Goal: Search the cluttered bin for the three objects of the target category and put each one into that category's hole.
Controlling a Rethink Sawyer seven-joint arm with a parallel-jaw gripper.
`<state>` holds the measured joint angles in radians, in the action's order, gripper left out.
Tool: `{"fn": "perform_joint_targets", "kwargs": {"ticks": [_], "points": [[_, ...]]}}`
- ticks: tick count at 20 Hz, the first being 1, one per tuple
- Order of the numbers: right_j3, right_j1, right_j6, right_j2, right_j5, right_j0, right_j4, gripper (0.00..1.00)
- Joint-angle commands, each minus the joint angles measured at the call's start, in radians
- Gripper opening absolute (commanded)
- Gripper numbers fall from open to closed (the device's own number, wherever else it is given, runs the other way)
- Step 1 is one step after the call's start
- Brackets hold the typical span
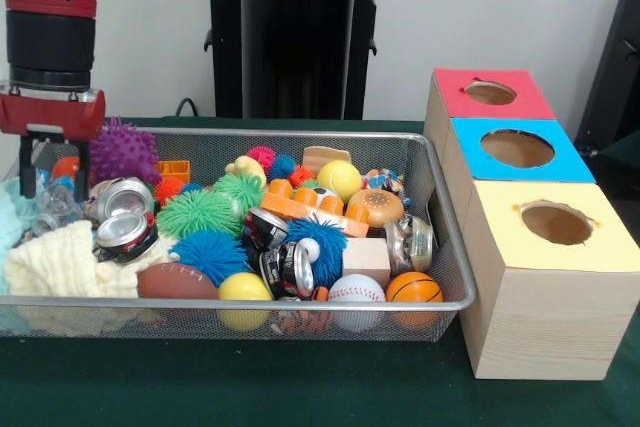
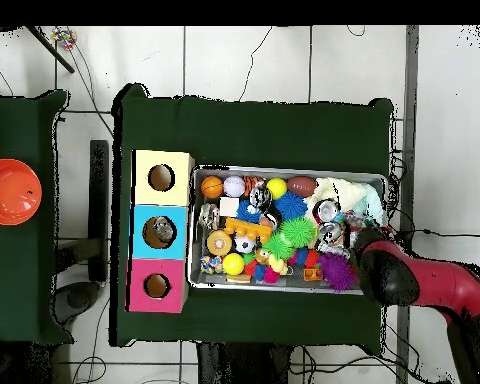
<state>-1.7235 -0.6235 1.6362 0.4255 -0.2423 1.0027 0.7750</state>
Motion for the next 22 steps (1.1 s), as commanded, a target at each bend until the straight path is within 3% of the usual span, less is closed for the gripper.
{"fn": "perform_joint_targets", "kwargs": {"ticks": [1,3,6,10,15,20,22], "points": [[-0.067,0.062,0.1,-0.076,0.108,-0.012,0.061,1.0],[-0.073,0.067,0.139,-0.126,0.157,-0.041,0.061,1.0],[-0.068,0.077,0.203,-0.262,0.26,-0.119,0.054,1.0],[-0.081,0.105,0.226,-0.394,0.356,-0.179,0.001,1.0],[-0.127,0.121,0.204,-0.416,0.376,-0.148,-0.031,1.0],[-0.106,0.195,0.187,-0.584,0.585,-0.234,-0.088,1.0],[-0.091,0.245,0.15,-0.679,0.715,-0.29,-0.168,1.0]]}}
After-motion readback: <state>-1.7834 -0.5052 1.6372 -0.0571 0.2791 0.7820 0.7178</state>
